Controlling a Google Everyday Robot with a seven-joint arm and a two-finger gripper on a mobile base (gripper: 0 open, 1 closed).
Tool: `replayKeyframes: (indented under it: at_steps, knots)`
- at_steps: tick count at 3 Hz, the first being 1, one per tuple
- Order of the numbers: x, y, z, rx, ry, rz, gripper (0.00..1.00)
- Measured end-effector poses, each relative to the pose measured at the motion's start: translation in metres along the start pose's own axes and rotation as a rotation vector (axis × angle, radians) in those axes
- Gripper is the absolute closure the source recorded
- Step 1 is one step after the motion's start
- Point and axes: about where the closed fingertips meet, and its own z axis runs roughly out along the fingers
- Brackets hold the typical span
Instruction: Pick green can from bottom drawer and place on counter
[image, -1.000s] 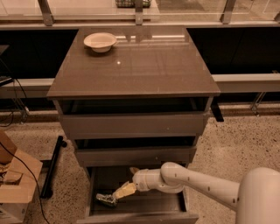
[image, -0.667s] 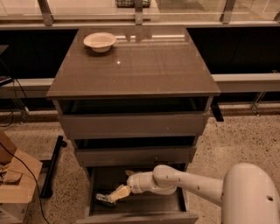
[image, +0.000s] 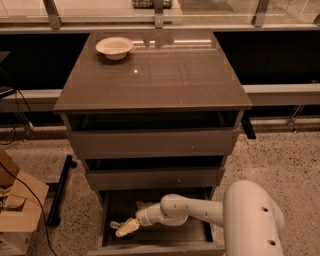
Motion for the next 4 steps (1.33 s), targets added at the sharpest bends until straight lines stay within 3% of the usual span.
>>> replayKeyframes:
  at_steps: [3,4]
  knots:
    - [0.059,-0.045,0.057,0.215,0.124,0.053,0.00]
    - [0.072,-0.048,0.064,0.243,0.145,0.075,0.18]
